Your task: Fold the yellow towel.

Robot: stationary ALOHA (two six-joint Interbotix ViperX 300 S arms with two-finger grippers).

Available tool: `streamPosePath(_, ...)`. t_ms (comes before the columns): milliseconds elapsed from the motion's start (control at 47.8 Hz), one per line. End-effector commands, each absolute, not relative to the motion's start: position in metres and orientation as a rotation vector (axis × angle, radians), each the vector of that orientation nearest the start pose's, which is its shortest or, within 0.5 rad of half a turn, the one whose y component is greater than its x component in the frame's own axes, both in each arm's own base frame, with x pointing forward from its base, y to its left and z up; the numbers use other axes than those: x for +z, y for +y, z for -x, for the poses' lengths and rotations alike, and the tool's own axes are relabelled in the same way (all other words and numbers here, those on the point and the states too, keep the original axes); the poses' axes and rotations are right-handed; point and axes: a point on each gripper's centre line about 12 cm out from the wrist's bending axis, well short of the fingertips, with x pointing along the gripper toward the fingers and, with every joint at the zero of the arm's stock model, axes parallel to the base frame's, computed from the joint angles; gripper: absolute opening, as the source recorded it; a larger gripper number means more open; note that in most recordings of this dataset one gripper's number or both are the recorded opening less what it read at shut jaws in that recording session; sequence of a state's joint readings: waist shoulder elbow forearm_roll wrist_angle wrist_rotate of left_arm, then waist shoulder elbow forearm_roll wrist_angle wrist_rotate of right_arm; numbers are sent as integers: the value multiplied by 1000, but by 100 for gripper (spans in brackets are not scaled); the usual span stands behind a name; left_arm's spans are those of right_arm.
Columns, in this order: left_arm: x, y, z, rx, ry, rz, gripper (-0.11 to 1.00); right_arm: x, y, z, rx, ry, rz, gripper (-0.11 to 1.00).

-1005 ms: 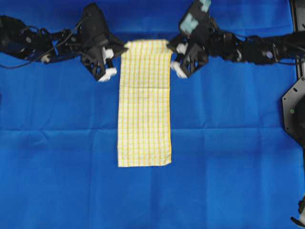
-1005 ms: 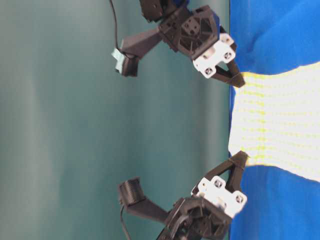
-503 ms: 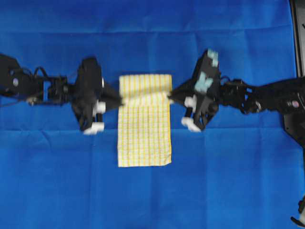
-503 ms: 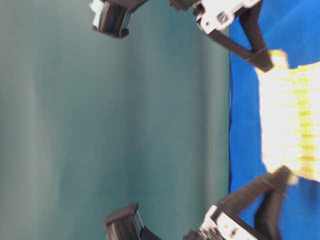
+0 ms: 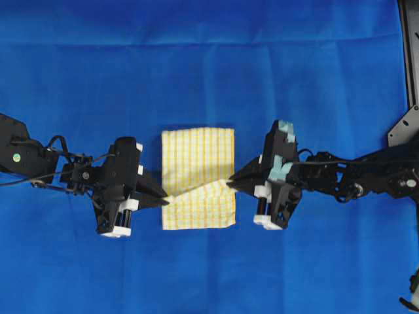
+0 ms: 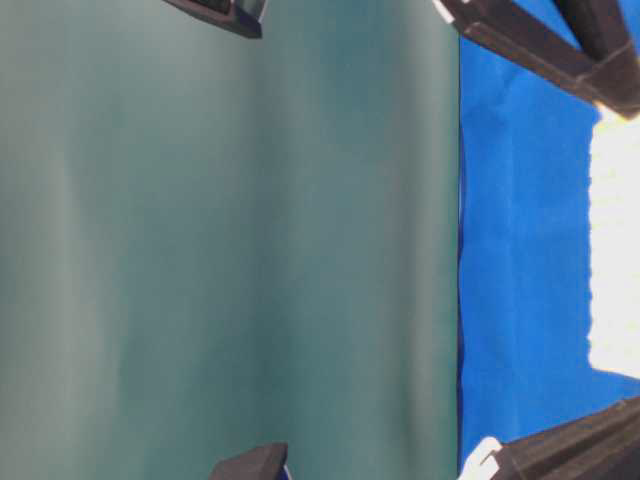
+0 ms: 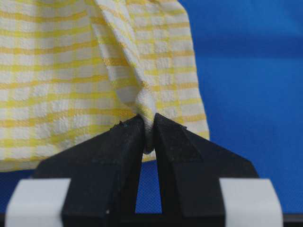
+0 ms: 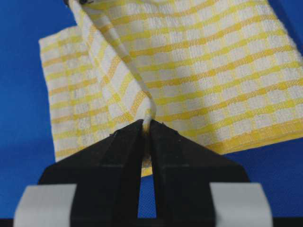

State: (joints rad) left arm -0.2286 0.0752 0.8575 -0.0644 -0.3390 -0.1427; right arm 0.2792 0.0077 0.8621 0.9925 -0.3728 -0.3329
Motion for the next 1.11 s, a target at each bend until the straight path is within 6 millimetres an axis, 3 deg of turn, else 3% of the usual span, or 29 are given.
streamPosePath(0, 122, -85, -355, -157, 589, 118, 5, 134, 66, -346, -212, 576, -420, 4)
streamPosePath(482, 108, -93, -357, -170, 660, 103, 5, 117, 79, -354, -181, 646, -415, 4)
streamPosePath(942, 109, -96, -359, -177, 655, 102, 6, 118, 91, -357, -140, 665, -412, 5)
streamPosePath(984, 110, -97, -359, -178, 652, 102, 7, 118, 92, -356, -137, 666, -411, 7)
streamPosePath(1089, 115, -97, -357, -182, 653, 99, 22, 120, 95, -357, -129, 660, -412, 34)
